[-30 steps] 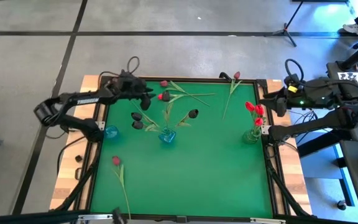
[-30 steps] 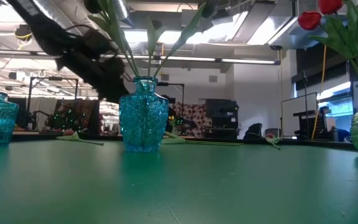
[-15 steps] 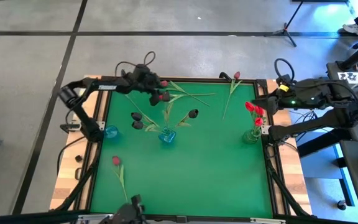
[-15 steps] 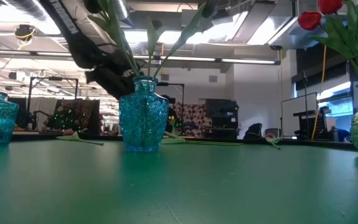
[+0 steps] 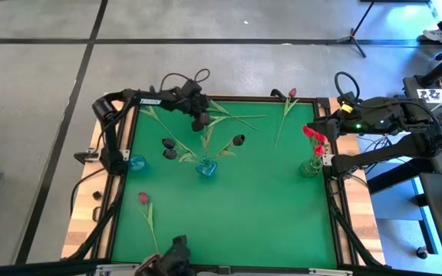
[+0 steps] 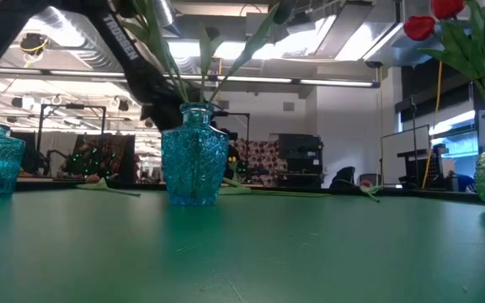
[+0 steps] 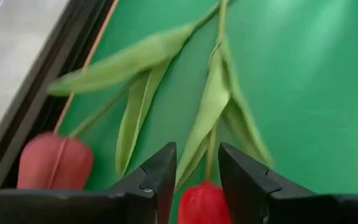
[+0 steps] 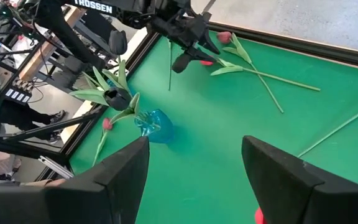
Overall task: Sort flowers into vase by color
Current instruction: Put the red tulip into the green vase
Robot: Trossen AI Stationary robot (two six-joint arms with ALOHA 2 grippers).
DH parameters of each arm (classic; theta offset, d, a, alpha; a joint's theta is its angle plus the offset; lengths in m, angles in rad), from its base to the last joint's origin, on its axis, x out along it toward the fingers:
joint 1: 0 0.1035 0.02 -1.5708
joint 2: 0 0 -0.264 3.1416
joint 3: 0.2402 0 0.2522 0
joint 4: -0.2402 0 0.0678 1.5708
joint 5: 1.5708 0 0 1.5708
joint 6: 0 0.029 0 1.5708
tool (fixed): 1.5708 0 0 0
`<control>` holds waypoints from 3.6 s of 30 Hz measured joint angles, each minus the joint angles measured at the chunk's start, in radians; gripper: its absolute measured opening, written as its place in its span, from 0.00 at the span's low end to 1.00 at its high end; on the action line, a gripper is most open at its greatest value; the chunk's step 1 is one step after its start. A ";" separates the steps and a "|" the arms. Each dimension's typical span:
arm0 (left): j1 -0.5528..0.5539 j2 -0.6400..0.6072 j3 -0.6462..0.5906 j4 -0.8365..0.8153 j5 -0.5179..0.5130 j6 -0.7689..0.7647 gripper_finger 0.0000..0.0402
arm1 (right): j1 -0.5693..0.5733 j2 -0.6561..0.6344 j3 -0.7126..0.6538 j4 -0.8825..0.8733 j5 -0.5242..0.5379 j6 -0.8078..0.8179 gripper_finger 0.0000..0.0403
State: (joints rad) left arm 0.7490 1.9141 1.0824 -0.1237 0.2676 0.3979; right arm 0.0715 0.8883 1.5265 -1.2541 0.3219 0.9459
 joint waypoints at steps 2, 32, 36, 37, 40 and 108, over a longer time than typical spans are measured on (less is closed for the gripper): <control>0.001 0.013 0.001 0.000 -0.024 -0.001 0.26 | 0.000 0.000 0.000 0.000 0.000 0.000 0.64; -0.042 -0.362 -0.003 -0.362 -0.348 -0.110 0.01 | 0.000 0.000 0.000 0.003 0.009 -0.159 0.64; -0.081 -0.532 -0.003 -0.328 -0.466 -0.078 0.01 | 0.000 -0.002 0.000 0.049 0.054 -0.238 0.64; -0.095 -0.573 -0.002 -0.308 -0.501 -0.052 0.01 | 0.000 -0.003 0.000 0.069 0.071 -0.265 0.64; -0.143 -0.682 -0.001 -0.249 -0.610 0.075 0.01 | 0.000 -0.014 0.000 0.159 0.109 -0.373 0.64; -0.770 -0.566 0.000 0.521 -0.512 1.027 0.01 | -0.001 0.420 0.000 0.846 -0.470 0.587 0.47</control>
State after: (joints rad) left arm -0.0209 1.3484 1.0829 0.3974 -0.2439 1.4248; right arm 0.0708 1.3081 1.5261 -0.4084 -0.1483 1.5330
